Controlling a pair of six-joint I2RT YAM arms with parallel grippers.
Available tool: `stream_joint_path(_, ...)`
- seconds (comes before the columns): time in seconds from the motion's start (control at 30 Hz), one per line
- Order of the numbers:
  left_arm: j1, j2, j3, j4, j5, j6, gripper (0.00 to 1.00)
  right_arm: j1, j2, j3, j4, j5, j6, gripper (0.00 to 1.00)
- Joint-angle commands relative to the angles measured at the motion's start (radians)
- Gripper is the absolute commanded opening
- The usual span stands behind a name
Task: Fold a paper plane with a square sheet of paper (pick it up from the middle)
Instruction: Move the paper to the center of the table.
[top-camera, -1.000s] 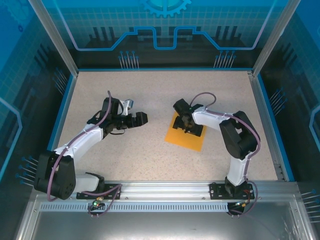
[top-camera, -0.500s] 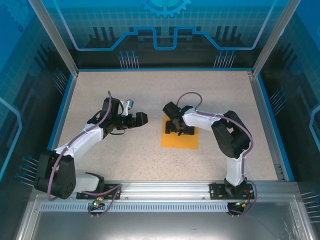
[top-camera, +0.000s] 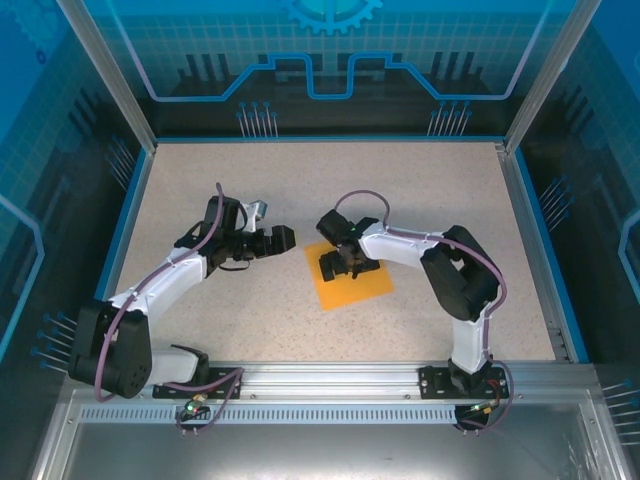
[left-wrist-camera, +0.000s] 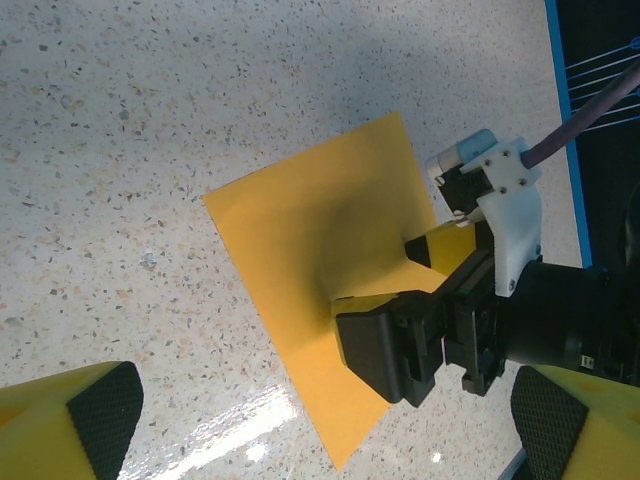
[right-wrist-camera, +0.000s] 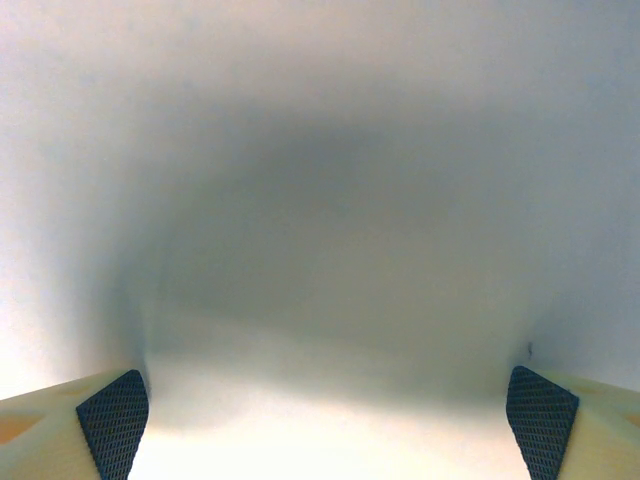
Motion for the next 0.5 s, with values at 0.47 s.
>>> stream_joint_path(0.47,-0.003,-0.025,-0.031,-0.02,0.001,-0.006,0.99,-0.006,0.011,-0.011,0.025,0.027,-0.067,0.99)
